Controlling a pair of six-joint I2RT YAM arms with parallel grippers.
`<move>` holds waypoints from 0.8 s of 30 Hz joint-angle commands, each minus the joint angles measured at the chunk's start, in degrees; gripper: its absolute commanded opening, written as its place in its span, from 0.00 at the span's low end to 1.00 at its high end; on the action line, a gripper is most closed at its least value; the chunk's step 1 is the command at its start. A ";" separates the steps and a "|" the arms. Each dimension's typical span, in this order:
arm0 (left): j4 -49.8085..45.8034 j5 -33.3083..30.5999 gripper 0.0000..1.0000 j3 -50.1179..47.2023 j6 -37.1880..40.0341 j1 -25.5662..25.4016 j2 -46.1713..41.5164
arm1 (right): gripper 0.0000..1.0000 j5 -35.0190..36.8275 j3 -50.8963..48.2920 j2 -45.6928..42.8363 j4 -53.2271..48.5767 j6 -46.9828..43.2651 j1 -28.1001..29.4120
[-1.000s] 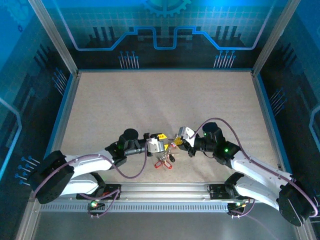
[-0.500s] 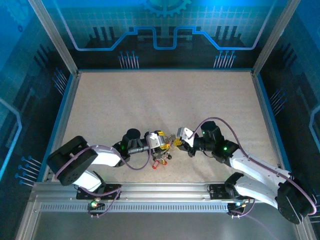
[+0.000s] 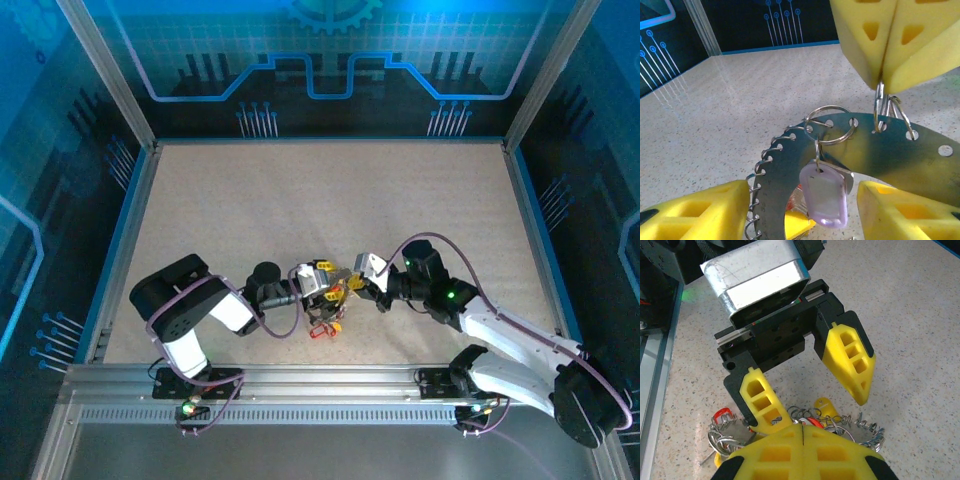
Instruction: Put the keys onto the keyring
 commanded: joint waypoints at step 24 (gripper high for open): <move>3.49 -3.56 0.42 4.34 0.70 -3.37 6.56 | 0.00 -1.19 2.09 -0.43 -0.44 -1.14 -0.81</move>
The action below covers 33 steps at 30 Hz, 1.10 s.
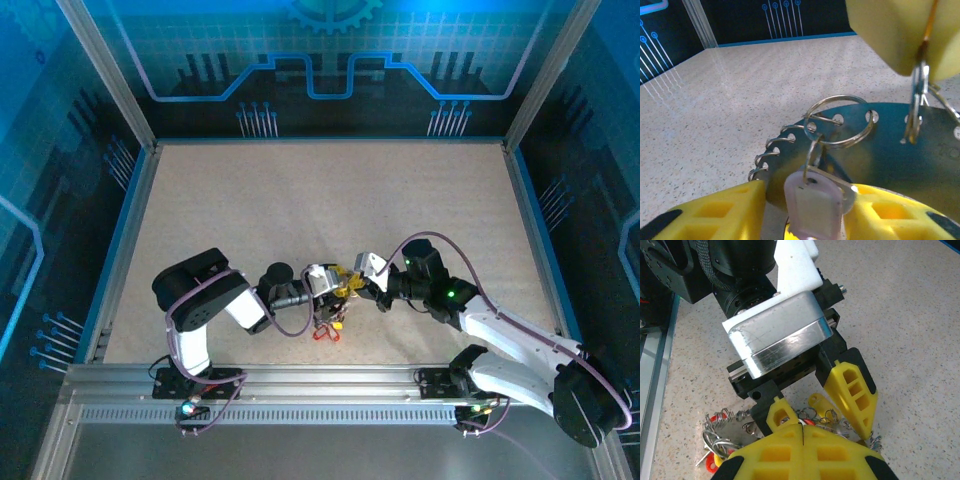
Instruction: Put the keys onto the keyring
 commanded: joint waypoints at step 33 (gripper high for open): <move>1.72 -5.14 0.12 -4.55 11.16 -0.53 -6.85 | 0.00 0.29 1.85 -0.32 -1.42 -1.26 -1.54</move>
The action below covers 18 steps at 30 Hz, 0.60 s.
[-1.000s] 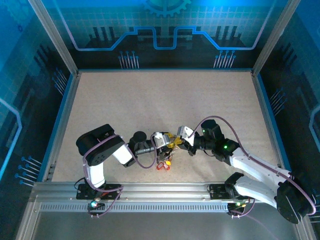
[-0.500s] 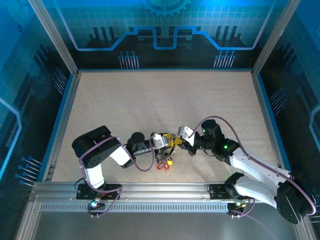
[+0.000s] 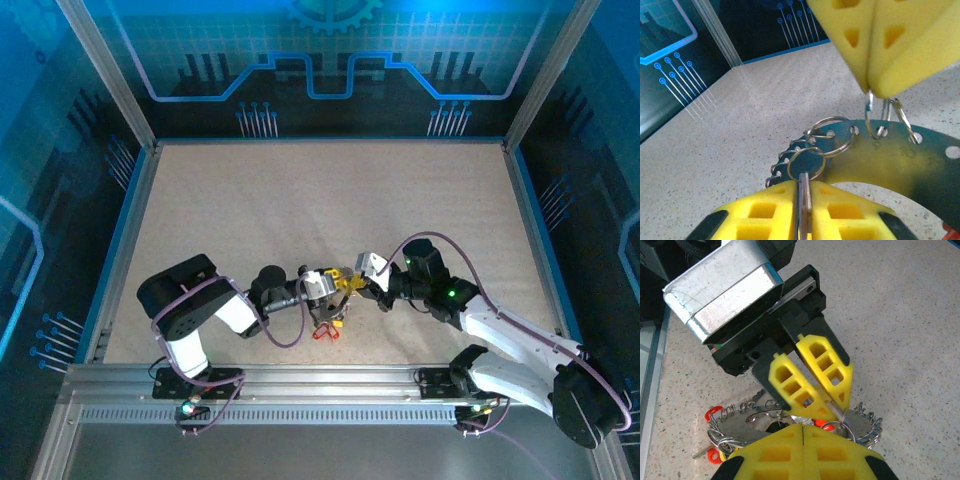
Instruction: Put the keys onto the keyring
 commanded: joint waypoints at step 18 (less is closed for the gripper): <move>0.73 -5.01 0.00 -2.02 10.66 -1.19 -6.98 | 0.00 -0.05 1.72 0.01 -0.67 -1.04 -0.95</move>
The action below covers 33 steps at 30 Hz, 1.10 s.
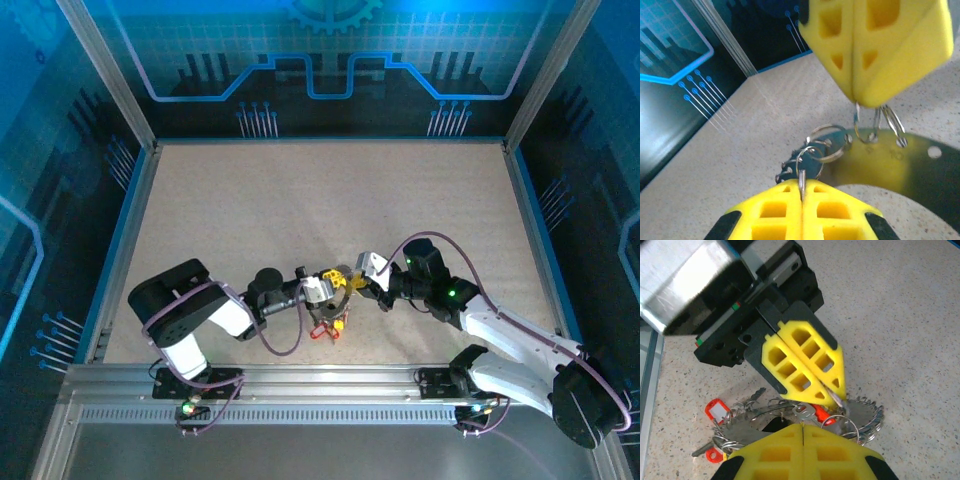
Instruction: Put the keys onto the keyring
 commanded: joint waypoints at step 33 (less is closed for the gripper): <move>-82.36 1.20 0.00 29.73 36.58 -0.33 -38.90 | 0.39 -1.47 -0.29 -12.67 8.19 1.32 -2.47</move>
